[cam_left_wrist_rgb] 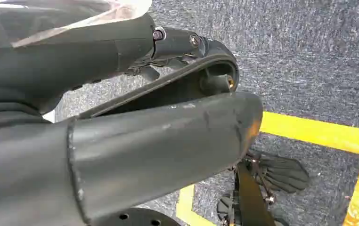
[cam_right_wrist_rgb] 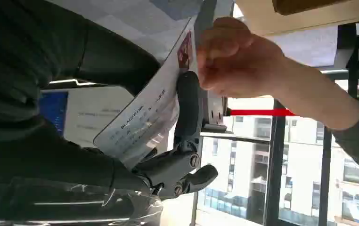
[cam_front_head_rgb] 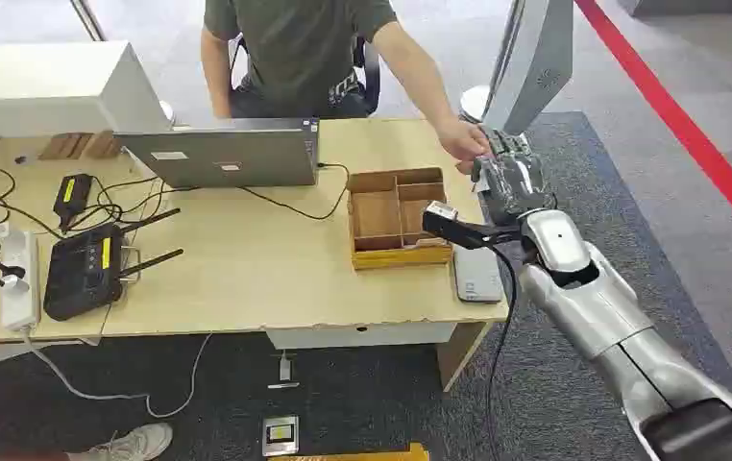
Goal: Pass the card to the sensor for recognition and then transmit it.
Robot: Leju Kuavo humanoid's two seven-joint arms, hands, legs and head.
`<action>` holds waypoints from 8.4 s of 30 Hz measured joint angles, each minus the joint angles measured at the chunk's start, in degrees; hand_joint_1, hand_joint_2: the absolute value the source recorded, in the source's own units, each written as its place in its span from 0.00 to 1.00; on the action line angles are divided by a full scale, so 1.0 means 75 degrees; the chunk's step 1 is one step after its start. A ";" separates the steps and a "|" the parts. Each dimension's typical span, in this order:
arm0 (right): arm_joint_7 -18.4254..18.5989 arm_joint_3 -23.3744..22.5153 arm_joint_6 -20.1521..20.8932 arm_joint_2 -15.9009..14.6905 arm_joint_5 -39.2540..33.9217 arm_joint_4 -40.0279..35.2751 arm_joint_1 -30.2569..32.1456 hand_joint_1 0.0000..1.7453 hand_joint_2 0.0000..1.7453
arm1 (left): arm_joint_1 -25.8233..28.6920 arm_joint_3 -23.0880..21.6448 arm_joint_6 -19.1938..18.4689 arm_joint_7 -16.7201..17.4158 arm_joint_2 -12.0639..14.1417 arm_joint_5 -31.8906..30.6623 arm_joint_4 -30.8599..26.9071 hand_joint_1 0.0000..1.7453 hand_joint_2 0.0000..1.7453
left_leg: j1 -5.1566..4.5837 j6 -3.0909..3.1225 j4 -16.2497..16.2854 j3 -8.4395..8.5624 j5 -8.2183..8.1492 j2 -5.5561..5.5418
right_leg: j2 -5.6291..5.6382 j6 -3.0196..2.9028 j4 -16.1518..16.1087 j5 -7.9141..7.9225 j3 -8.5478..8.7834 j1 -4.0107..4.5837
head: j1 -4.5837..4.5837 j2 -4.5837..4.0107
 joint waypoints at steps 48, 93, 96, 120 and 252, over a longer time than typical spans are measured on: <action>-0.0172 0.0283 -0.0618 -0.0090 -0.0909 0.1705 0.1101 1.00 1.00 | 0.0013 0.0000 0.0125 0.0143 0.0055 0.0128 0.0000 0.00 0.00 | 0.0000 0.0000 0.0002 0.0002 -0.0001 0.0006 | 0.0003 -0.0001 -0.0002 0.0001 -0.0001 0.0002 | -0.0003 0.0000; 0.0658 -0.0406 0.0489 -0.0820 -0.3292 -0.0486 0.0970 1.00 1.00 | 0.0020 -0.0067 -0.0058 0.0050 0.0143 -0.0375 0.0003 0.00 0.00 | -0.0005 0.0000 0.0005 0.0005 0.0002 0.0016 | 0.0009 -0.0004 -0.0002 0.0015 -0.0005 -0.0003 | -0.0003 0.0000; 0.0991 -0.0647 0.1018 -0.1169 -0.3503 -0.1549 0.0551 1.00 1.00 | 0.0027 -0.0111 -0.0058 0.0295 0.0152 -0.0528 0.0003 0.00 0.00 | -0.0005 -0.0001 0.0005 0.0002 0.0003 0.0010 | 0.0008 -0.0004 -0.0004 0.0014 -0.0003 0.0001 | 0.0000 0.0000; 0.0559 0.0652 0.1303 0.0642 -0.1851 -0.0310 -0.1410 1.00 1.00 | -0.0100 -0.0452 -0.0157 -0.0017 0.0076 -0.0638 0.0000 0.00 0.00 | 0.0002 -0.0013 0.0002 -0.0008 0.0011 0.0008 | 0.0009 -0.0009 0.0004 0.0017 -0.0005 0.0022 | -0.0003 0.0000; -0.0224 0.0962 -0.0997 0.1171 -0.2381 0.2352 0.0562 0.00 1.00 | 0.0010 -0.0434 -0.0015 -0.0003 0.0023 -0.0015 0.0003 0.00 0.00 | 0.0006 -0.0010 0.0004 -0.0003 0.0003 0.0017 | 0.0015 -0.0011 -0.0018 0.0018 -0.0002 0.0029 | 0.0000 0.0000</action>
